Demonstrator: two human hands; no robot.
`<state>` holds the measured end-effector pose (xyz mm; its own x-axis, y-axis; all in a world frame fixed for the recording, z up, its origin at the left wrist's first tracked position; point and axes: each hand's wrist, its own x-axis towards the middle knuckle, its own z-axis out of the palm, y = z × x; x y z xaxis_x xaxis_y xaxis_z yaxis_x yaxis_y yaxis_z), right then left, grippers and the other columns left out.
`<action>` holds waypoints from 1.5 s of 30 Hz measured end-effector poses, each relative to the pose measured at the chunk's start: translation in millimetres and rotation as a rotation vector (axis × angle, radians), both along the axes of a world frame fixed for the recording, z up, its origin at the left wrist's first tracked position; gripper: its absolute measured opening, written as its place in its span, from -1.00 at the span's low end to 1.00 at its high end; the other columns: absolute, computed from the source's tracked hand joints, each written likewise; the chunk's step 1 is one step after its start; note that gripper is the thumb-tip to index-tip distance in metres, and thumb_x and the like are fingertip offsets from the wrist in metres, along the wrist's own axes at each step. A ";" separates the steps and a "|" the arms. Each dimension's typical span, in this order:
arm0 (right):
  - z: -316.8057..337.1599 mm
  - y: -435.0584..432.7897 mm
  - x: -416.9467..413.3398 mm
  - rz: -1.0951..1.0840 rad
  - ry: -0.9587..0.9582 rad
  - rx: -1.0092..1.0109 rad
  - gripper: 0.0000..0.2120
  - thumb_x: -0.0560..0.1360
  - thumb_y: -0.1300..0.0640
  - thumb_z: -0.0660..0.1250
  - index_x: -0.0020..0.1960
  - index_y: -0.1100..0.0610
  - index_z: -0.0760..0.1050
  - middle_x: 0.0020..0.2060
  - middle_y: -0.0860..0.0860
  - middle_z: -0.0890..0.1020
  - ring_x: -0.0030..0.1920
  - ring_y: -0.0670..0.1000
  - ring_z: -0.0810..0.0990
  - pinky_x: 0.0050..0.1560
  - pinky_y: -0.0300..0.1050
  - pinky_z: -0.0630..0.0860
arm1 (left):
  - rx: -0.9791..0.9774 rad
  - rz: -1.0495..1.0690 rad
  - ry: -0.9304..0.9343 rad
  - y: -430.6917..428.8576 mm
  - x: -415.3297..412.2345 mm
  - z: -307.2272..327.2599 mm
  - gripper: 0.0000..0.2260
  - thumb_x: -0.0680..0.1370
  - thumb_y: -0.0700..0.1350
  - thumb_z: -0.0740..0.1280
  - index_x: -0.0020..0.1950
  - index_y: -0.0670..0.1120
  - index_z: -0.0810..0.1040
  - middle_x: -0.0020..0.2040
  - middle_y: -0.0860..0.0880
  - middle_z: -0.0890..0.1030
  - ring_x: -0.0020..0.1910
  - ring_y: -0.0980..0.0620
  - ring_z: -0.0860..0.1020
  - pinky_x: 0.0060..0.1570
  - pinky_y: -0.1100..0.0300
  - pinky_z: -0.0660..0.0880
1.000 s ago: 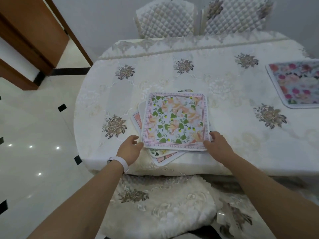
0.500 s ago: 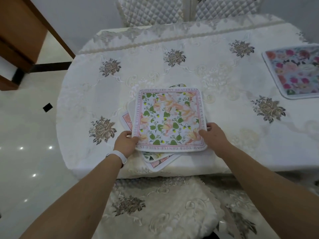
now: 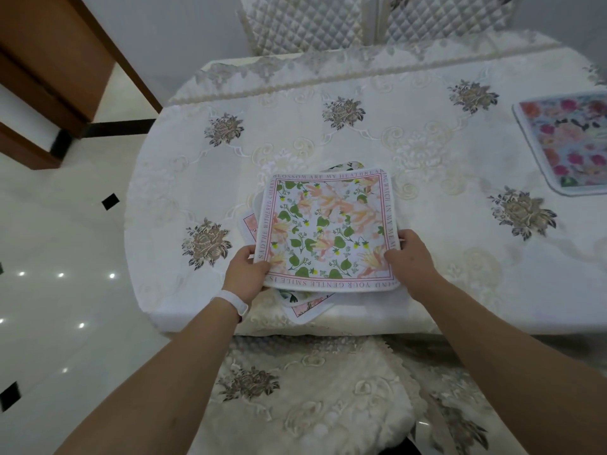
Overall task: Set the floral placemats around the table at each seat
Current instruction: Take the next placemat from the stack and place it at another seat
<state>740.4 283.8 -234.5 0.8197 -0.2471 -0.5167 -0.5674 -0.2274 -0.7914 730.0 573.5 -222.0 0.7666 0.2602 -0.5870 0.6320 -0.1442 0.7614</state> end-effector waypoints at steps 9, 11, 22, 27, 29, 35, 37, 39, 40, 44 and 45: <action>23.9 40.4 -13.3 0.108 -0.100 0.043 -0.71 0.53 0.31 0.27 0.21 0.08 0.40 -0.05 -0.06 0.58 -0.15 -0.18 0.55 -0.32 -0.26 0.44 | -0.025 0.140 -0.091 35.1 -47.1 27.2 -0.77 0.53 -0.30 0.30 0.15 -0.09 0.49 0.04 -0.11 0.65 -0.08 -0.16 0.67 -0.14 -0.09 0.63; 29.7 61.1 -14.9 0.151 -0.120 0.034 -0.72 0.53 0.30 0.27 0.20 0.08 0.40 -0.04 -0.05 0.56 -0.15 -0.18 0.54 -0.33 -0.25 0.43 | -0.026 0.192 -0.113 53.5 -60.3 35.1 -0.79 0.53 -0.30 0.29 0.09 -0.06 0.49 0.04 -0.11 0.65 -0.07 -0.16 0.66 -0.10 -0.12 0.62; 73.2 214.3 -47.6 0.415 -0.233 0.038 -0.75 0.57 0.26 0.22 0.17 -0.01 0.37 -0.05 -0.12 0.56 -0.13 -0.13 0.58 -0.33 -0.24 0.45 | -0.035 0.436 -0.252 185.9 -154.5 76.1 -0.79 0.51 -0.32 0.30 0.08 -0.07 0.50 0.00 -0.06 0.66 -0.14 -0.07 0.66 -0.38 0.15 0.56; 86.3 307.3 -82.2 0.481 -0.256 0.057 -0.73 0.56 0.28 0.24 0.18 -0.01 0.38 -0.02 -0.12 0.59 -0.10 -0.09 0.62 -0.27 -0.21 0.53 | -0.038 0.503 -0.290 268.0 -209.1 81.5 -0.78 0.53 -0.33 0.27 0.08 -0.05 0.50 0.01 -0.09 0.66 -0.14 -0.10 0.66 -0.34 0.11 0.54; 89.4 349.0 -100.7 0.499 -0.255 0.070 -0.72 0.55 0.27 0.28 0.17 -0.03 0.39 -0.01 -0.13 0.61 -0.10 -0.05 0.66 -0.21 -0.12 0.60 | -0.034 0.521 -0.301 306.9 -234.7 83.8 -0.78 0.53 -0.32 0.27 0.10 -0.06 0.49 0.00 -0.10 0.66 -0.14 -0.11 0.67 -0.34 0.11 0.55; 97.8 472.6 -152.3 0.536 -0.337 0.060 -0.77 0.53 0.25 0.34 0.10 0.00 0.42 -0.07 -0.11 0.63 -0.28 -0.25 0.62 -0.37 -0.34 0.49 | -0.034 0.573 -0.353 425.9 -303.5 91.8 -0.75 0.52 -0.33 0.28 0.16 -0.09 0.48 0.00 -0.11 0.67 -0.19 -0.07 0.68 -0.39 0.18 0.53; 102.5 504.4 -167.4 0.571 -0.349 0.057 -0.76 0.53 0.23 0.34 0.12 0.00 0.41 -0.04 -0.11 0.63 -0.19 -0.18 0.64 -0.30 -0.27 0.52 | -0.033 0.608 -0.362 455.5 -321.6 95.4 -0.74 0.53 -0.33 0.27 0.18 -0.10 0.47 0.01 -0.12 0.67 -0.18 -0.07 0.68 -0.39 0.18 0.54; 106.7 530.3 -178.0 0.608 -0.365 0.050 -0.75 0.53 0.22 0.34 0.15 0.00 0.40 -0.02 -0.11 0.62 -0.10 -0.13 0.62 -0.24 -0.22 0.49 | -0.035 0.634 -0.381 479.5 -335.9 98.0 -0.74 0.53 -0.34 0.26 0.19 -0.12 0.47 0.02 -0.13 0.66 -0.16 -0.09 0.68 -0.38 0.17 0.55; 108.8 542.1 -181.4 0.625 -0.374 0.046 -0.74 0.54 0.22 0.34 0.16 0.00 0.39 -0.02 -0.12 0.61 -0.10 -0.14 0.61 -0.25 -0.25 0.47 | -0.032 0.643 -0.392 489.9 -341.1 98.9 -0.74 0.53 -0.35 0.25 0.18 -0.12 0.47 0.02 -0.14 0.66 -0.16 -0.11 0.68 -0.38 0.16 0.56; 109.7 579.7 -184.9 0.674 -0.378 0.023 -0.75 0.54 0.21 0.34 0.16 0.01 0.40 -0.04 -0.13 0.60 -0.11 -0.17 0.60 -0.26 -0.27 0.45 | -0.029 0.680 -0.407 522.0 -349.5 94.7 -0.76 0.53 -0.36 0.25 0.15 -0.12 0.47 0.02 -0.15 0.66 -0.16 -0.11 0.68 -0.37 0.14 0.57; 109.8 587.9 -182.8 0.680 -0.379 0.024 -0.76 0.54 0.22 0.33 0.15 0.01 0.41 -0.04 -0.12 0.60 -0.11 -0.17 0.60 -0.28 -0.29 0.44 | -0.036 0.692 -0.406 527.6 -349.2 92.4 -0.76 0.53 -0.36 0.25 0.14 -0.11 0.47 0.02 -0.15 0.66 -0.16 -0.12 0.68 -0.36 0.11 0.59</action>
<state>557.7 871.6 -124.7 0.9088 0.3811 -0.1698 0.0009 -0.4088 -0.9126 380.8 1101.2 -129.6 0.5939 0.7408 -0.3138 0.2413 0.2081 0.9479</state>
